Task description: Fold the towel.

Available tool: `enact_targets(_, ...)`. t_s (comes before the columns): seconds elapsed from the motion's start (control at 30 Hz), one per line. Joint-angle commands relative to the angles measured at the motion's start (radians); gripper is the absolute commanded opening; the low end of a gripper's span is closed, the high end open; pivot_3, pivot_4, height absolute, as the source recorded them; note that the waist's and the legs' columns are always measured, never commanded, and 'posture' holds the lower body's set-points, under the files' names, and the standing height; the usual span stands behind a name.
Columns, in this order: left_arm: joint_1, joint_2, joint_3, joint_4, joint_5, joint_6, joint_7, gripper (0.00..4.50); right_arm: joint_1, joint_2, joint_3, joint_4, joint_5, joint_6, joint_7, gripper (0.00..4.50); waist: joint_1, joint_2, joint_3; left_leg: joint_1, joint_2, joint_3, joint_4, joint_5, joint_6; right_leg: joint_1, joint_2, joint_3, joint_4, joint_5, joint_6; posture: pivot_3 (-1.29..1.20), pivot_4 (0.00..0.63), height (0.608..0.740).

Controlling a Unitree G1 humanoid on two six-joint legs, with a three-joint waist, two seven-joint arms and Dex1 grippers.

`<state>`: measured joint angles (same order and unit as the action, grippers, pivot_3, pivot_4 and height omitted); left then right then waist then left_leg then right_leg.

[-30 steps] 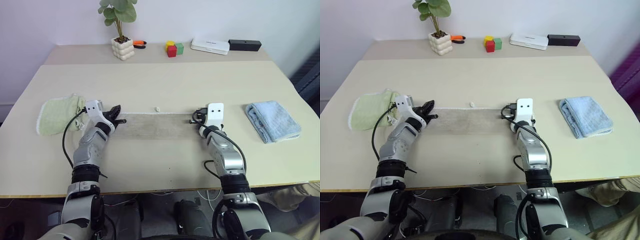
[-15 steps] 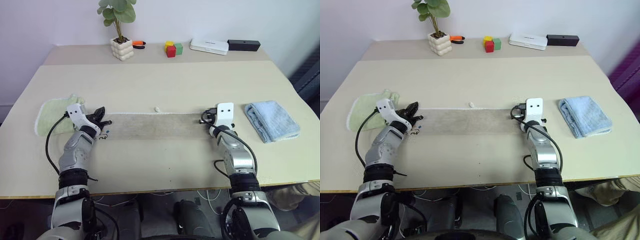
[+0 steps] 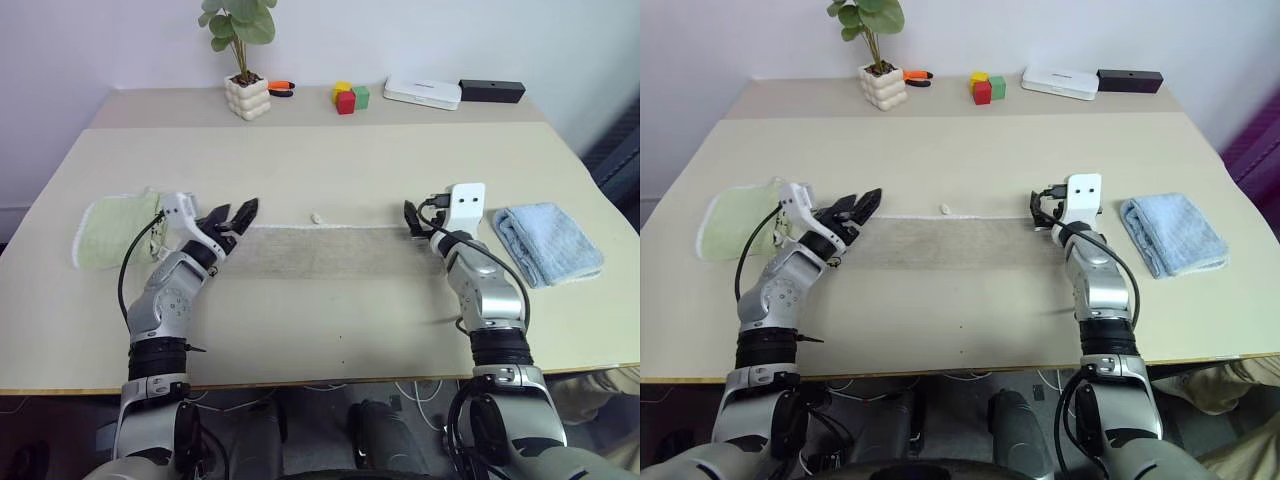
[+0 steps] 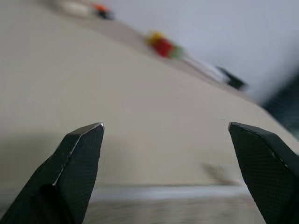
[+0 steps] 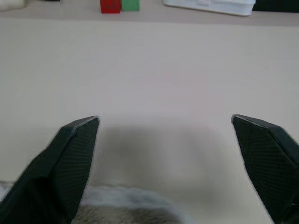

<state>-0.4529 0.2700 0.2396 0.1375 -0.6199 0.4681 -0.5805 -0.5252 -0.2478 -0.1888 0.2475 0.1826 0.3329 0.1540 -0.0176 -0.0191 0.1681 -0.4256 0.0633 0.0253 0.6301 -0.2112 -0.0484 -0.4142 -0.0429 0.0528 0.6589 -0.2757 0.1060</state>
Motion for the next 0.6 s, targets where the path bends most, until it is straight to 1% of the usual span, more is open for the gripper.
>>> enact_targets(0.03,0.004,0.074,-0.070,-0.196,-0.069,0.065,-0.161,4.50,-0.019,-0.016,-0.093,-0.145,0.133,0.125,0.019,4.47,-0.002,0.000,0.000,0.000,0.000,0.000,0.000,0.000,0.000,0.000,0.000,0.000,0.000,0.000,0.000,0.00,0.150,0.740)
enact_targets(0.13,-0.010,0.132,-0.079,-0.250,-0.102,0.064,-0.265,4.50,0.024,-0.031,-0.148,-0.291,0.276,0.305,0.044,4.47,-0.002,0.001,0.000,0.000,0.000,0.000,-0.001,0.000,0.000,0.000,0.000,0.000,0.000,0.000,0.000,0.00,0.150,0.740)
enact_targets(0.17,-0.007,0.156,-0.076,-0.263,-0.120,0.049,-0.334,4.50,0.054,-0.048,-0.160,-0.348,0.323,0.390,0.053,4.47,-0.001,0.001,0.000,0.000,0.001,0.000,-0.001,0.000,0.000,0.000,0.000,0.000,0.000,0.000,0.000,0.00,0.150,0.740)
enact_targets(0.23,0.002,0.191,-0.071,-0.271,-0.149,0.041,-0.428,4.50,0.091,-0.068,-0.182,-0.416,0.383,0.503,0.049,4.47,-0.001,0.001,0.000,0.000,0.001,0.000,-0.001,0.000,0.000,0.000,0.000,0.000,-0.001,0.000,-0.001,0.00,0.150,0.740)
enact_targets(0.33,0.022,0.294,-0.043,-0.217,-0.208,0.080,-0.612,4.50,0.145,-0.020,-0.360,-0.522,0.616,0.727,-0.068,4.47,0.000,0.001,0.000,0.000,0.001,0.000,-0.001,0.000,0.000,0.000,0.000,0.000,-0.003,-0.001,-0.002,0.00,0.150,0.740)
enact_targets(0.4,0.009,0.327,-0.027,-0.169,-0.219,0.071,-0.668,4.50,0.183,0.001,-0.432,-0.588,0.744,0.818,-0.123,4.47,0.002,0.001,0.000,0.000,0.001,0.000,-0.002,0.000,0.000,0.000,0.000,-0.001,-0.003,-0.002,-0.004,0.00,0.150,0.740)
enact_targets(0.43,0.001,0.334,-0.022,-0.151,-0.221,0.066,-0.679,4.50,0.190,0.005,-0.449,-0.606,0.782,0.844,-0.149,4.47,0.002,0.001,0.000,0.000,0.001,0.000,-0.002,0.000,0.001,0.000,0.000,-0.001,-0.003,-0.002,-0.004,0.00,0.150,0.740)
enact_targets(0.53,-0.027,0.405,-0.012,-0.039,-0.180,0.041,-0.767,4.50,0.261,0.044,-0.561,-0.648,1.014,0.897,-0.325,4.47,0.002,0.001,0.000,0.000,0.001,0.000,-0.001,0.000,0.001,0.001,0.000,-0.001,-0.006,-0.003,-0.005,0.00,0.150,0.740)
enact_targets(0.6,-0.040,0.444,-0.018,0.026,-0.148,0.016,-0.821,4.50,0.319,0.050,-0.583,-0.664,1.182,0.879,-0.449,4.47,0.001,0.001,0.000,0.000,0.001,0.000,-0.002,0.000,0.001,0.001,0.000,-0.001,-0.007,-0.003,-0.005,0.00,0.150,0.740)
